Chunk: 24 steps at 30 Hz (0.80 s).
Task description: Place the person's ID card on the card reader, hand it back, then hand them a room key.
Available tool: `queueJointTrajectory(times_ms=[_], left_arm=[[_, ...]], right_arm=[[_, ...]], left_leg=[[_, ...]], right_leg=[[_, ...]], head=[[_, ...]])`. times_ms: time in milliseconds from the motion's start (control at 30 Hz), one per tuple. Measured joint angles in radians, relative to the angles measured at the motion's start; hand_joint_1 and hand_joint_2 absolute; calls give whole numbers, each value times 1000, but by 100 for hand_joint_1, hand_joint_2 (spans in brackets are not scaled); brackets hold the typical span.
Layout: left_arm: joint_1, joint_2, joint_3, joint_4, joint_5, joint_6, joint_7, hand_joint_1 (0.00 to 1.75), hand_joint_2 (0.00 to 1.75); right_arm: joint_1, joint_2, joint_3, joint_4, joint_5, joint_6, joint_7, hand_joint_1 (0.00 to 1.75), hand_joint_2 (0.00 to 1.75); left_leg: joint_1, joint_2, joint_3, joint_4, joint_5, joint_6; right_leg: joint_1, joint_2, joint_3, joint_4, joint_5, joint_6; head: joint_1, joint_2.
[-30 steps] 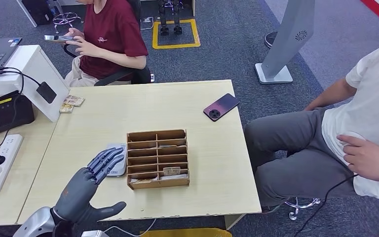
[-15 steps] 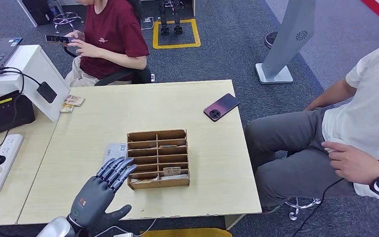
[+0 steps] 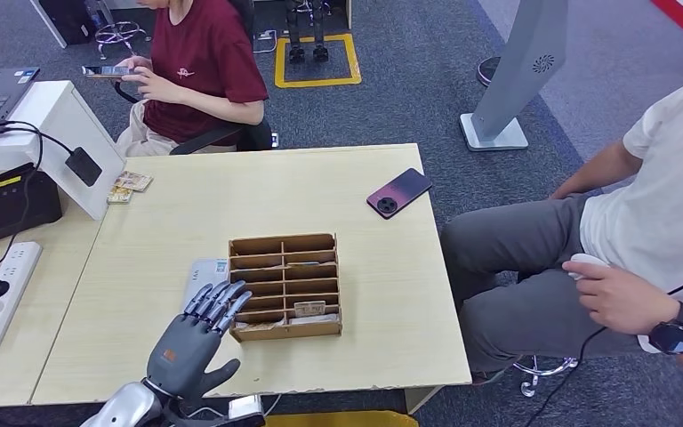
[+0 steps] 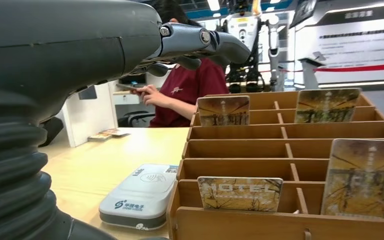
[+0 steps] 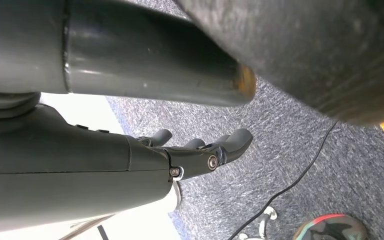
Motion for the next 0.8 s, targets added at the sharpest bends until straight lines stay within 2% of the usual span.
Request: queueJointTrajectory(times_ms=[367,800], left_arm=[[-23,-45,0,73,4,2,22,0,175],[-23,-64,0,86,34,-13,17,0,175]], right_arm=[[0,0,0,0,14,-5,-1,0,0],[0,0,0,0,15,-6,-1,0,0]], left_leg=[[0,0,0,0,0,0],[0,0,0,0,0,0]], right_leg=[[0,0,0,0,0,0],[0,0,0,0,0,0]], head=[[0,0],[0,0]])
